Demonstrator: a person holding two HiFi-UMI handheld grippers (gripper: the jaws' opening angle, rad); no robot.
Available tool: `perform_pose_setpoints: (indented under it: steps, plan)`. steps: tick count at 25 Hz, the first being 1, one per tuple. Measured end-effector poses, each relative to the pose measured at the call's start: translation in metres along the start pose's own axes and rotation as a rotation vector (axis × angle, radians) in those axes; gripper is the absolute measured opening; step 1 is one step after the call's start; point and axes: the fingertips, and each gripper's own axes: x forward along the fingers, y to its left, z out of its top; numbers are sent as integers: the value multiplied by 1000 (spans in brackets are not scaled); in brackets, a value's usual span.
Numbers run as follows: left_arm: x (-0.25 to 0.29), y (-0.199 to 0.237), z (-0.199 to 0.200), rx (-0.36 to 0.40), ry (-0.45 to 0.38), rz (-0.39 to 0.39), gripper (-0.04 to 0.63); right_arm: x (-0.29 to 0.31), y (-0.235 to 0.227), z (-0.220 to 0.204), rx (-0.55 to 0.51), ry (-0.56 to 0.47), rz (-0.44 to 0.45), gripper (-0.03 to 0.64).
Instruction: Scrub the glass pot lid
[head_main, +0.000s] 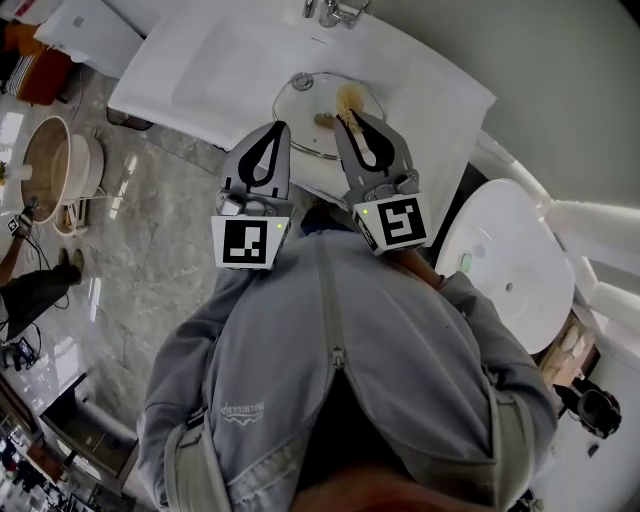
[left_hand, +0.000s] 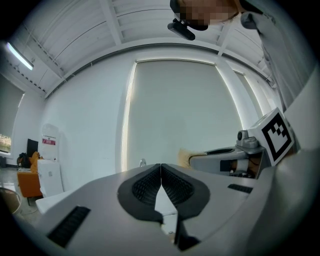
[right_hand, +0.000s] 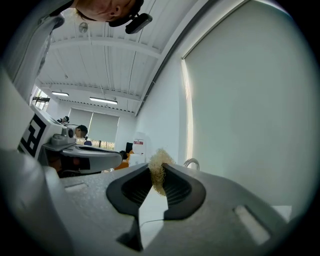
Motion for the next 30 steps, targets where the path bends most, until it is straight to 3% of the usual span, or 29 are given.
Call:
perform_pose_setpoints:
  steps: [13,20,25,30]
  plan:
    - [92,13,-10,2,53,-50,8,47,-76,-20,65,19,-56,52]
    - [114,14,-17,9,79,-122,8,51,-88,-28,109,41,-121,52]
    - [130,17,-24,16,101,-206,8,62,-91,-25,50,41,-176,52]
    - [143,23,-33,11,127,-266,8,72,-98,-32,62,73,-228,52]
